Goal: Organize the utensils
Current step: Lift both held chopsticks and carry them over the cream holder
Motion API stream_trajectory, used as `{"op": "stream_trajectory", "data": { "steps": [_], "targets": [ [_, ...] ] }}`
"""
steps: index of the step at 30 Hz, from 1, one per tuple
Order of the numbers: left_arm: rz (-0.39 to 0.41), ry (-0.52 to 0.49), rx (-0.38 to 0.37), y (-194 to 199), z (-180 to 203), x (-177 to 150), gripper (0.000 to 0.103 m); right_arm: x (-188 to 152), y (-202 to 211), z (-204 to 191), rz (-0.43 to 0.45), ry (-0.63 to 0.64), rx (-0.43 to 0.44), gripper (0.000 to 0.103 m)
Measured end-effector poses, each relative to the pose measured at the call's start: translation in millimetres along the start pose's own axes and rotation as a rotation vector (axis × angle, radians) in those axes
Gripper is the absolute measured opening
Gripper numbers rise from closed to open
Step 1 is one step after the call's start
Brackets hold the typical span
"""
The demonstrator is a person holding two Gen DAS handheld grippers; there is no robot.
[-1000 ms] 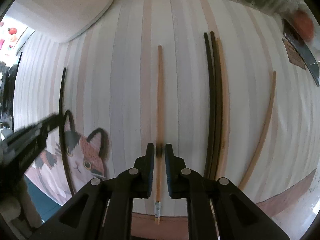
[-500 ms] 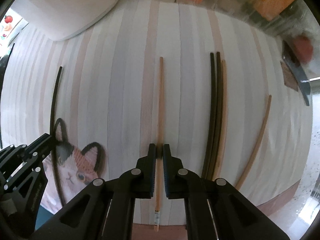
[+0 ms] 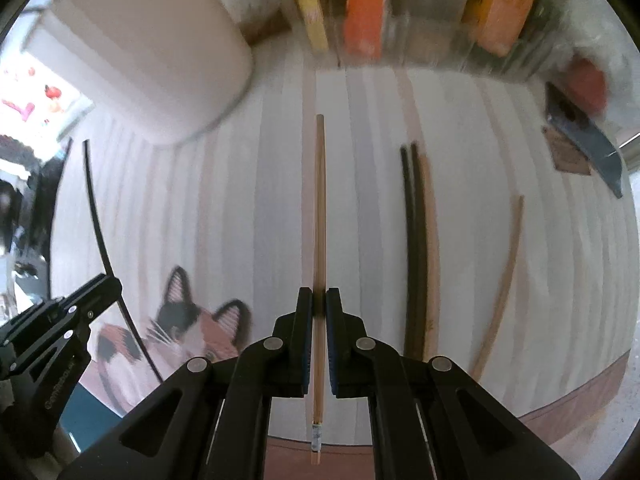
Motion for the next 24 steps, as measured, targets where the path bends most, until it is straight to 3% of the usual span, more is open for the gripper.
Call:
{"op": "stream_trajectory", "data": {
  "steps": [7, 15, 20, 24],
  "targets": [
    [0.172, -0.014, -0.088, 70.2, 32.4, 58.9, 0.003, 29.8, 68.4, -3.7, 0.157, -0.016, 0.059, 0.007],
    [0.384, -0.012, -0.237, 172.2, 62.3, 136.1, 0.003, 114.9, 166.2, -9.9, 0.387, -0.05, 0.138, 0.007],
    [0.498, 0.012, -0.217, 214.0, 51.7, 195.9, 0.003, 182.8, 216.3, -23.0, 0.532, -0.04, 0.175, 0.007],
    [0.533, 0.033, -0.161, 217.2, 36.2, 234.0, 0.003, 226.2, 232.0, -37.9, 0.618, -0.054, 0.216, 0.007]
  ]
}}
Point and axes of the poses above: each gripper's, at about its wrist camera, not at the fingertips, and y roughly against the way its jaws point, z to its right, x to its top, the point moved 7 cm from there along -y, roughly the way its jaws point, and after that the axes turned 1 degree about y, right-handed, at the moved point
